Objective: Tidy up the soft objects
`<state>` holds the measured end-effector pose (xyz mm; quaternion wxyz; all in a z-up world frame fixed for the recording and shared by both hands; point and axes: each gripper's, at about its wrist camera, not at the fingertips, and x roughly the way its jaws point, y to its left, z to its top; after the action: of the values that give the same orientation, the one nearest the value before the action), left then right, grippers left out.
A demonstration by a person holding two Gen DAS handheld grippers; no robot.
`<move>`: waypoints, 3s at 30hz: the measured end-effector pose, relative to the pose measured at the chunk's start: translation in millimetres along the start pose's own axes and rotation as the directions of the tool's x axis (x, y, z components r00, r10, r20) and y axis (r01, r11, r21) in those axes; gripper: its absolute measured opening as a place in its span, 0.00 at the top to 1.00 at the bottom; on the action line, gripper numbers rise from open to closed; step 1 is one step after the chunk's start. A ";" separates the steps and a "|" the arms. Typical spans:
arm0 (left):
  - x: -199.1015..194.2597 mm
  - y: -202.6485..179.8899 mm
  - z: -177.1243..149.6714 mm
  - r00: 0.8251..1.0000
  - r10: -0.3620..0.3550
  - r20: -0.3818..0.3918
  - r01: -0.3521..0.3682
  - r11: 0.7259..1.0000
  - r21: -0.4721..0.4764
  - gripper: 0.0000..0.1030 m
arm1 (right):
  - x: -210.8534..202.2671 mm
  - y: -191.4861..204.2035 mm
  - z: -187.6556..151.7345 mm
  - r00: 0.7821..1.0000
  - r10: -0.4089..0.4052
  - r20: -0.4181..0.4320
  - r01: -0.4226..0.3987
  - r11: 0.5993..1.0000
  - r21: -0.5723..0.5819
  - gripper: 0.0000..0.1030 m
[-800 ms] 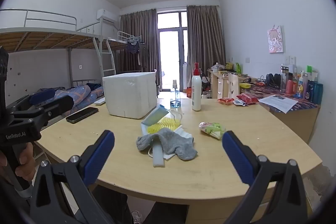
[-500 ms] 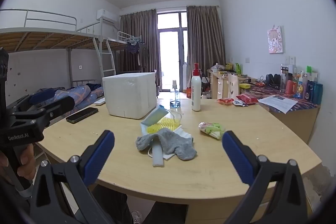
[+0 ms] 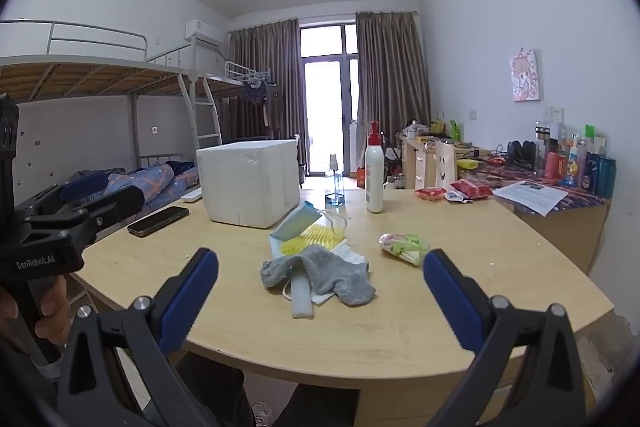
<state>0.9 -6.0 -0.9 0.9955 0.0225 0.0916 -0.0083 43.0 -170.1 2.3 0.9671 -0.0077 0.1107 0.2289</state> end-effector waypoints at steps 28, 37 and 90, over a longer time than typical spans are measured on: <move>0.2 7.6 -2.2 1.000 0.017 -0.001 -0.017 1.000 -0.021 0.01 | -3.7 -1.3 3.3 1.000 -0.005 0.008 0.005 1.000 -0.009 0.00; -0.1 8.6 -1.0 1.000 0.015 -0.005 -0.015 1.000 -0.017 0.01 | -3.3 -1.3 3.3 1.000 -0.008 0.005 0.008 1.000 -0.008 0.00; 165.5 -39.5 -13.8 0.872 -0.275 -0.405 0.325 0.944 0.059 0.01 | 102.2 -78.6 -5.7 0.964 -0.018 -0.265 0.039 0.996 0.077 0.00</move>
<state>160.3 -46.9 -46.4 0.9401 0.0715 0.2903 -0.1639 165.6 -195.7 -28.4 0.9464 -0.0001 0.2476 0.2072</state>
